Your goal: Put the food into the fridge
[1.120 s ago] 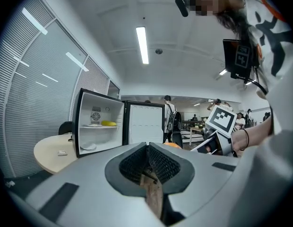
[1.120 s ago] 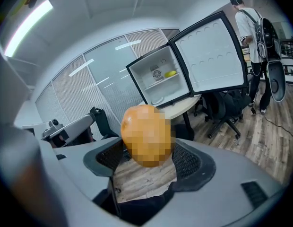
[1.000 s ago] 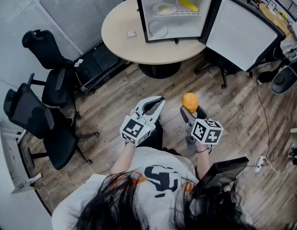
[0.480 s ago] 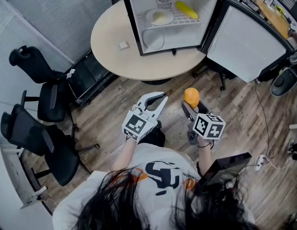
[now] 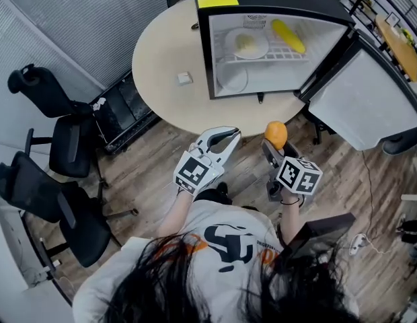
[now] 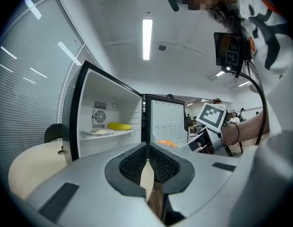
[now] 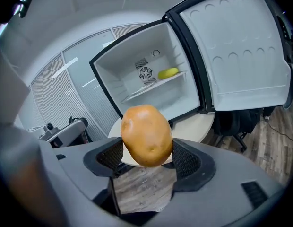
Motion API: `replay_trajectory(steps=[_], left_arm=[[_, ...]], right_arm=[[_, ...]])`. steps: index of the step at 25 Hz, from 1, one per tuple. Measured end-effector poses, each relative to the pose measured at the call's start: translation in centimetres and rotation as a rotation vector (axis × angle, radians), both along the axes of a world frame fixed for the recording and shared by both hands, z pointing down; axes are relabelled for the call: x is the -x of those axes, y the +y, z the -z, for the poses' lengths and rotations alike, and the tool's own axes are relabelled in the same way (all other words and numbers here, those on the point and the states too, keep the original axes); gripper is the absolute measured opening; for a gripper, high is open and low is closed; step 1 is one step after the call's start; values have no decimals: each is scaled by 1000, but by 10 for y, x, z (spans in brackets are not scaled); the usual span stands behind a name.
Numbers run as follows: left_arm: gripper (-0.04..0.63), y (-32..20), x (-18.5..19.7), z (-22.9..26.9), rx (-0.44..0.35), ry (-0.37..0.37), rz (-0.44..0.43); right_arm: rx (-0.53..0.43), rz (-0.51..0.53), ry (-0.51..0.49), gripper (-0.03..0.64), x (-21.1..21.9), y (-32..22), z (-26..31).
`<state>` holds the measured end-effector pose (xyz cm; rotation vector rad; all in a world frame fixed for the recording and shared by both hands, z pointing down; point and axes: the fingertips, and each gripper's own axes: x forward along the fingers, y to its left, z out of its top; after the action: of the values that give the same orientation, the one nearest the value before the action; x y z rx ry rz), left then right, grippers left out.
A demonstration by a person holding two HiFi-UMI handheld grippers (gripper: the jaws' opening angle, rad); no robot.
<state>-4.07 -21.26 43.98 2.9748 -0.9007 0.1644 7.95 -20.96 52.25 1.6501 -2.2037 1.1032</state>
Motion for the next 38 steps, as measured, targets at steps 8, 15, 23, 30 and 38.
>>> replay_trajectory(steps=[8,15,23,30,38], left_arm=[[13,-27,-1,-13,47,20,-16],[14,-37,-15,-24,75,18,-33],[14,-80,-25,-23,65,75,5],[14,-108,-45,-32,80,67,4],[14,-125,-61,-40,91,54,3]], right_arm=[[32,3,4,334,7,-23,-4],[60,-28,-13,334,-9,-34,-13],[61,-42,-38,334,-32,-74,-20],[64,-39,-22,334,-53,-120,-32],[71,-54,40,334,-71,-179,-50]])
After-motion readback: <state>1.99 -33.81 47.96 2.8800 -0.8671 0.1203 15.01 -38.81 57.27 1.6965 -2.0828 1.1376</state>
